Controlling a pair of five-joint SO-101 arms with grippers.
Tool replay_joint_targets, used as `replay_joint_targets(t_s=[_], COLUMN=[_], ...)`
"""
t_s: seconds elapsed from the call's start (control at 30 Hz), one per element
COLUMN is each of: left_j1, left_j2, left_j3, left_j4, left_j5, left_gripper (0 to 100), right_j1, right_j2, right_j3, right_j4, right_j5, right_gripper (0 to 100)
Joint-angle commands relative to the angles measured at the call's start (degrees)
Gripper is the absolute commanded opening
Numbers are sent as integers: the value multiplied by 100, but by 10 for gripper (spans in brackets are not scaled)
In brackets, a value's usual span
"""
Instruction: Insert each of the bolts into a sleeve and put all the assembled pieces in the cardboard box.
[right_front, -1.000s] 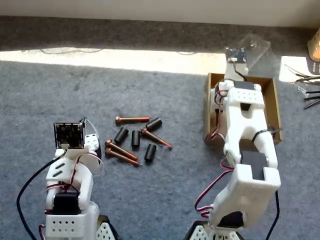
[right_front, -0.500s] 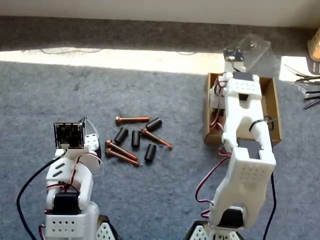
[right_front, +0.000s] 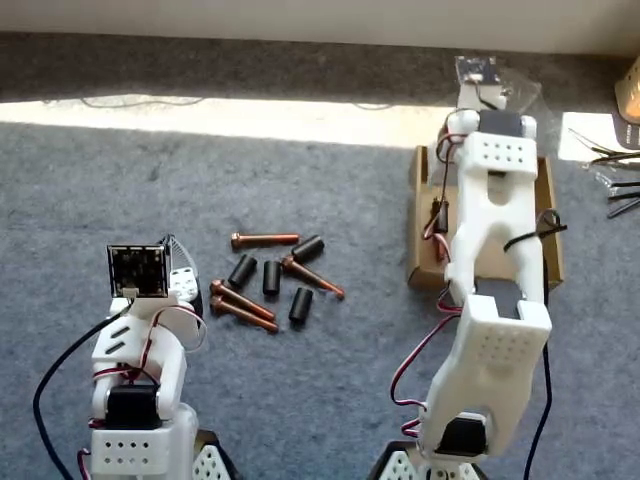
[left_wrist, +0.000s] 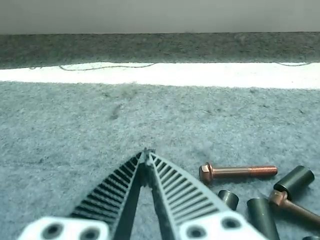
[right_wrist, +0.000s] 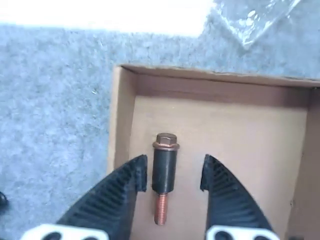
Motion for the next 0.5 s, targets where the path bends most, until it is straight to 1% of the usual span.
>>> replay_joint_targets(t_s=[0.0, 0.1, 0.2, 0.37, 0.47], left_j1=[-303, -523, -541, -532, -532], left_j2=[-4, -4, -4, -4, -4], left_j3=[-40, -48, -84, -92, -92], left_j4=[18, 18, 44, 53, 53], left_j5=[-53, -53, -44, -44, -44], left_gripper=[5, 5, 5, 5, 5], right_j1=[-207, -514, -919, -1411, -1666], right_j2=[-145, -145, -145, -268, -629], right_j3=[-1218, -1859, -2580, -3486, -3486], right_j4=[954, 1622, 2123, 2167, 2176], right_j5=[62, 62, 62, 53, 44], right_gripper=[155, 155, 155, 155, 155])
